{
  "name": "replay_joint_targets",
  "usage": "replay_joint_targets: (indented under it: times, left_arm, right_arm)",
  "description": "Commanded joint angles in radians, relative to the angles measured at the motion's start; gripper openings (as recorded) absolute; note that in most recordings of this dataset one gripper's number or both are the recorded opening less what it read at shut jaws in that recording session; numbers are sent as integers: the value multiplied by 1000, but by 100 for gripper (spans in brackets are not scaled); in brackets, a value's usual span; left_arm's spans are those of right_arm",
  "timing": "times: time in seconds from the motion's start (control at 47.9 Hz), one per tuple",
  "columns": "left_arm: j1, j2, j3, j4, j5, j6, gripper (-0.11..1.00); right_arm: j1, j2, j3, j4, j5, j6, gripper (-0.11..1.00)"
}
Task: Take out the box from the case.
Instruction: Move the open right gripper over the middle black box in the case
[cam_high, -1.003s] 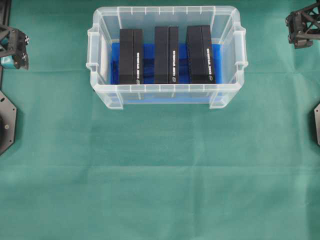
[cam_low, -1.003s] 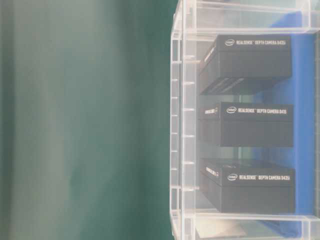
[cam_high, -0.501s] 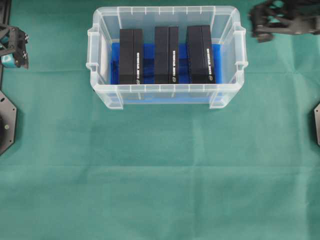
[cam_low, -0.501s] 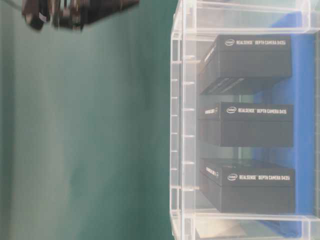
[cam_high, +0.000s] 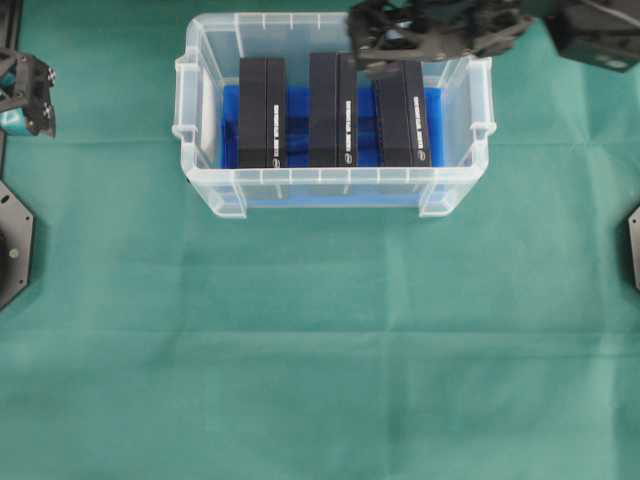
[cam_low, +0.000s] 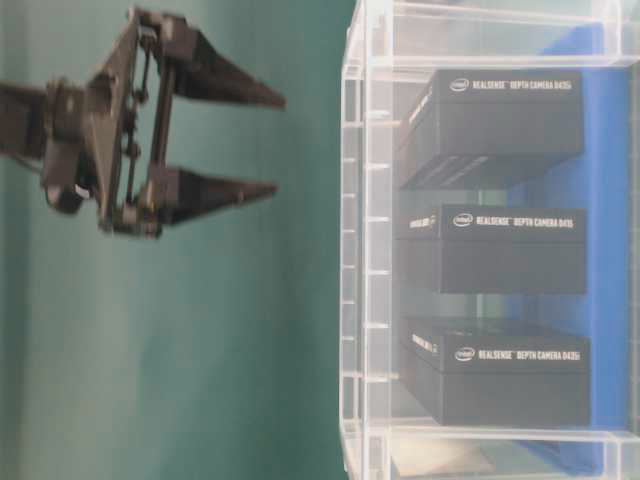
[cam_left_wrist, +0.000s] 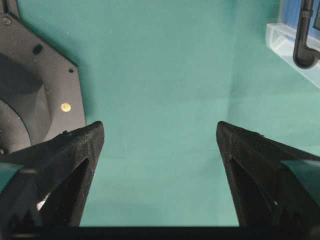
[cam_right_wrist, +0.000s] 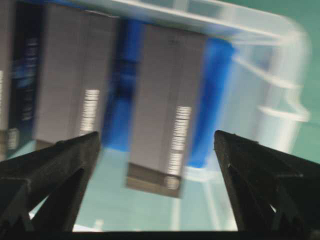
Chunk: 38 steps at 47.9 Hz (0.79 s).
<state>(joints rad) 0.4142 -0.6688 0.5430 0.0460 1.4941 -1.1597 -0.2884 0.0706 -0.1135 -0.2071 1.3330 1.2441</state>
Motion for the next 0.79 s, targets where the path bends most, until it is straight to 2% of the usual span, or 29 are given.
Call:
replay_joint_targets:
  times: [0.0,0.334,0.501,0.773]
  left_arm:
    - [3,-9,-14,3,2,0,86]
    - [3,-23,-11,3,3,2,86]
    - [3,-28,-9,3,5,2,86]
    - [3,-37,-6,3,5,2,87]
  right_arm:
    - [15,21,-74,-2,-5,9,95]
    - [44,107,-187,2,-12,57,95]
    - [49,118,-199,2,-12,80,95]
    - [51,130,-206,9,-12,81,95]
